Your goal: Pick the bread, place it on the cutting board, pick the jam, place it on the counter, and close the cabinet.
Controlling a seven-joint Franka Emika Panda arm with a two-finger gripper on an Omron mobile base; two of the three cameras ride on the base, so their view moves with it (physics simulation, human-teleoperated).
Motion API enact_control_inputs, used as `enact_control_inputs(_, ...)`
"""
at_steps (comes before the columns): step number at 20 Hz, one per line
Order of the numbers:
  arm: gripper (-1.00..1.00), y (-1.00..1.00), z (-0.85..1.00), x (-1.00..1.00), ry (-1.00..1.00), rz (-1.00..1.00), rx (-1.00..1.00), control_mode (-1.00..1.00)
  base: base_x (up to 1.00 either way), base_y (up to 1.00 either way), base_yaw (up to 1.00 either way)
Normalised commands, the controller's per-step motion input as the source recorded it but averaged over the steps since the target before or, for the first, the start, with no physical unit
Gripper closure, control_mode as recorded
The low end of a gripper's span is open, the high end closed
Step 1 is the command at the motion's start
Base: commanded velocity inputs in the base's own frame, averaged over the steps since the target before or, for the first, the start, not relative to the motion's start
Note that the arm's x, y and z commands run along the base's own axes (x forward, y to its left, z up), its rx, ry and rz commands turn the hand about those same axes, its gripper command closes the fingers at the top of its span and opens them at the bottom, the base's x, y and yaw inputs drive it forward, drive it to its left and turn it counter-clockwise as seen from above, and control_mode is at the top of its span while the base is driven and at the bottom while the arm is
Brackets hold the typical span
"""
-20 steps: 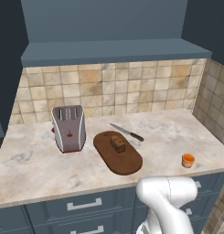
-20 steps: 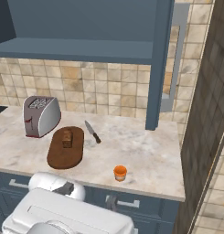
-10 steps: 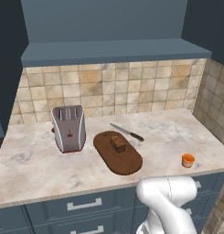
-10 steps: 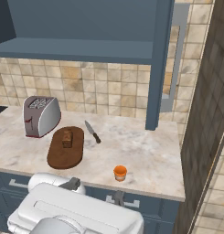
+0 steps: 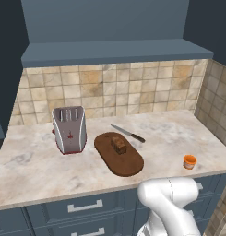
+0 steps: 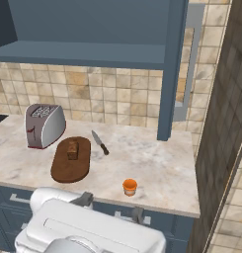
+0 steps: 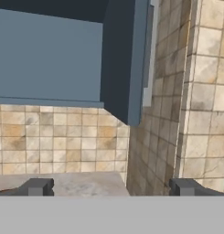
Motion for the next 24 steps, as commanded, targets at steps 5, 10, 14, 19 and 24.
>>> enact_control_inputs(5, -1.00, -0.01, 0.04, -0.09, -0.08, 0.00, 0.00, -1.00, 0.00, 0.00, 0.00)
enact_control_inputs(10, -1.00, 0.00, 0.11, -0.08, -0.10, 0.00, 0.00, -1.00, 0.00, 0.00, 0.00)
enact_control_inputs(14, -1.00, 0.00, 0.19, -0.07, -0.07, 0.00, 0.00, -1.00, 0.00, 0.00, 0.00)
enact_control_inputs(19, -1.00, 0.00, 0.19, -0.11, -0.05, 0.00, 0.00, -1.00, 0.00, 0.00, 0.00)
enact_control_inputs(24, -1.00, 0.00, 0.23, -0.18, -0.02, 0.00, 0.00, -1.00, 0.00, 0.00, 0.00)
